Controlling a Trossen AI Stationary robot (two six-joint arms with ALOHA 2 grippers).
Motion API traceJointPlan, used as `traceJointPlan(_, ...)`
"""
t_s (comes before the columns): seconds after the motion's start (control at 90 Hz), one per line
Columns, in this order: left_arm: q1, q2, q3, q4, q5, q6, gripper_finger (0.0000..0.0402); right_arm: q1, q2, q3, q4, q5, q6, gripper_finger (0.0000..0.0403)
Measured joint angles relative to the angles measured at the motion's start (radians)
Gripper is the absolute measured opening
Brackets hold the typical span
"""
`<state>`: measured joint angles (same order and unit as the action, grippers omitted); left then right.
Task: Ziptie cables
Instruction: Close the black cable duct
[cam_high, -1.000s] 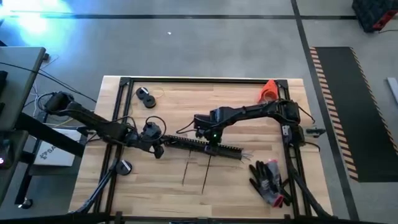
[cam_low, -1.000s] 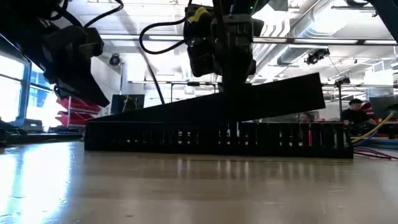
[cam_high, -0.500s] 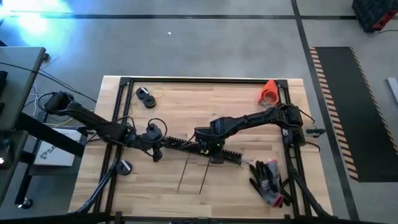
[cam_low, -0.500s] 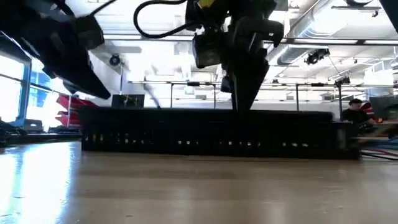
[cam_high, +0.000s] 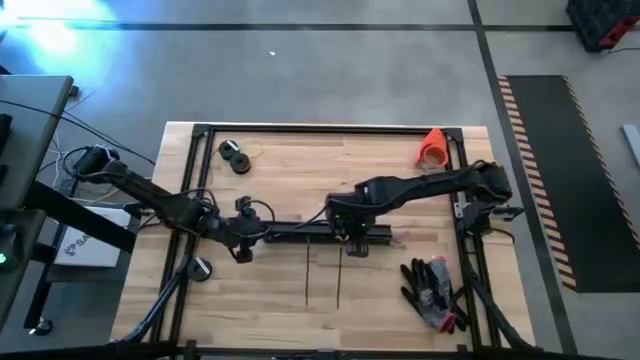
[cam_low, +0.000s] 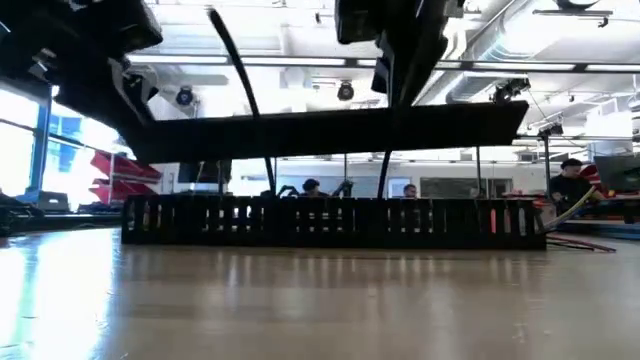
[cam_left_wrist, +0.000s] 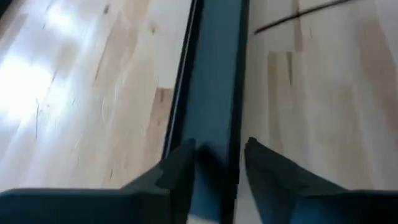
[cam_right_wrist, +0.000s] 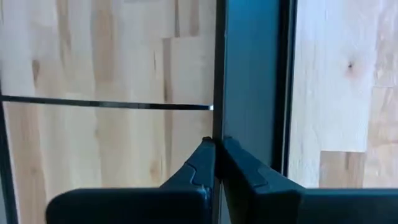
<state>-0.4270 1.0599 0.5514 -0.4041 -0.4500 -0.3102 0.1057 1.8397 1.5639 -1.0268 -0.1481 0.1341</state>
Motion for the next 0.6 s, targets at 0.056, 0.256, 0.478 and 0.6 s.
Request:
traceJointPlan(0.056, -0.004, 0.005, 0.000, -0.018, -0.002, -0.001, 0.0160, 0.005, 0.000, 0.000, 0.000, 0.004, 0.000, 0.0000)
traceJointPlan(0.256, -0.024, 0.046, 0.000, -0.007, -0.110, -0.025, 0.0179, 0.015, 0.000, -0.001, -0.002, 0.028, 0.002, 0.0000)
traceJointPlan(0.478, -0.057, 0.124, 0.000, 0.048, -0.075, -0.028, 0.0090, 0.015, 0.000, -0.001, -0.005, 0.024, -0.004, 0.0000)
traceJointPlan(0.6, -0.079, 0.149, 0.000, 0.069, -0.052, -0.065, 0.0013, 0.020, 0.000, -0.001, -0.004, 0.026, -0.021, 0.0000)
